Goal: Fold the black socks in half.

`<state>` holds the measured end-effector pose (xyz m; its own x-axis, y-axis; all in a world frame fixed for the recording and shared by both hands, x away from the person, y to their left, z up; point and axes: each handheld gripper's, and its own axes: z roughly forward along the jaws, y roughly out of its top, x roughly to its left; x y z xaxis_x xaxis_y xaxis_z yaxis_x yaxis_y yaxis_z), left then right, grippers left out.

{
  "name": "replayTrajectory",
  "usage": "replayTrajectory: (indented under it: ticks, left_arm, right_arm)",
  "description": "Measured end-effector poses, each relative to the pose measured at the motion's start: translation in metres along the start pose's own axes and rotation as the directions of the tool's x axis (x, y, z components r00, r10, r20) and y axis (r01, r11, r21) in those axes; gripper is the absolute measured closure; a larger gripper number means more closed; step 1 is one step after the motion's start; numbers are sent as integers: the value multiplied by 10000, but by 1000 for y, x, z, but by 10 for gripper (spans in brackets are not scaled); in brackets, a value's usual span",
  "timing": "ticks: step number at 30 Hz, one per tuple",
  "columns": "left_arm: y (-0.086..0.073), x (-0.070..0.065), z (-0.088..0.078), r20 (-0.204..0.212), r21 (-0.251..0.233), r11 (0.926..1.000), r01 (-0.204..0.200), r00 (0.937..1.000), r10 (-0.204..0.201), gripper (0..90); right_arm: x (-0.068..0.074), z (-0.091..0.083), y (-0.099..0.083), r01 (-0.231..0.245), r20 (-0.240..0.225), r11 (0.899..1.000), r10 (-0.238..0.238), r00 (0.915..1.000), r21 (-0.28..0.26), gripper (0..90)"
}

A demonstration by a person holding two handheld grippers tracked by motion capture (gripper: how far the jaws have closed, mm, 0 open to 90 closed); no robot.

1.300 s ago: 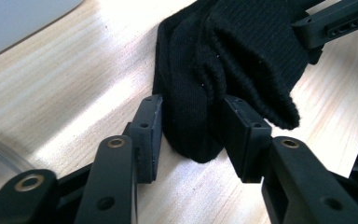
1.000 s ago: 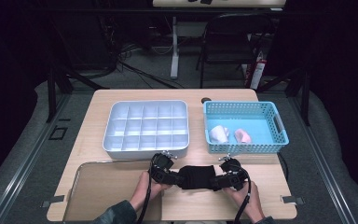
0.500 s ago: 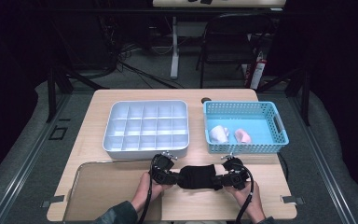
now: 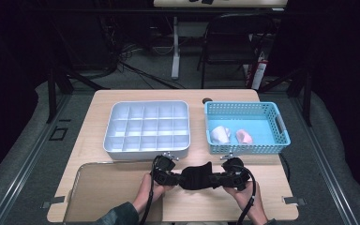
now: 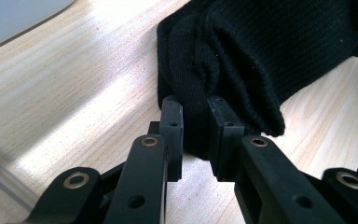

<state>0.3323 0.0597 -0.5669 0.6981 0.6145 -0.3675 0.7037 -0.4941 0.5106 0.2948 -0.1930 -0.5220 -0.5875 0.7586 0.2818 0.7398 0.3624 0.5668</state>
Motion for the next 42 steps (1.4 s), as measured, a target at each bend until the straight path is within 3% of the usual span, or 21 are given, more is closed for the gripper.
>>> replayTrajectory:
  ticks: [10, 21, 29, 42]
  left_arm:
    - [0, 0, 0, 27, -8, 10000, 8, 10000, -8, 780]
    - [0, 1, 1, 89, 10, 10000, 50, 9999, -50, 780]
    - [0, 1, 1, 113, -4, 10000, 78, 9999, -78, 777]
    - [1, 2, 1, 156, -10, 10000, 88, 9998, -88, 770]
  right_arm:
    - [25, 10, 12, 1432, -287, 9897, -1434, 9893, -66, 815]
    - [40, 35, 11, 1837, -555, 9823, -1815, 9818, 358, 809]
    - [37, 42, 9, 1772, -606, 9830, -1741, 9829, 486, 801]
    - [44, 48, 6, 2091, -230, 9766, -2081, 9778, 511, 799]
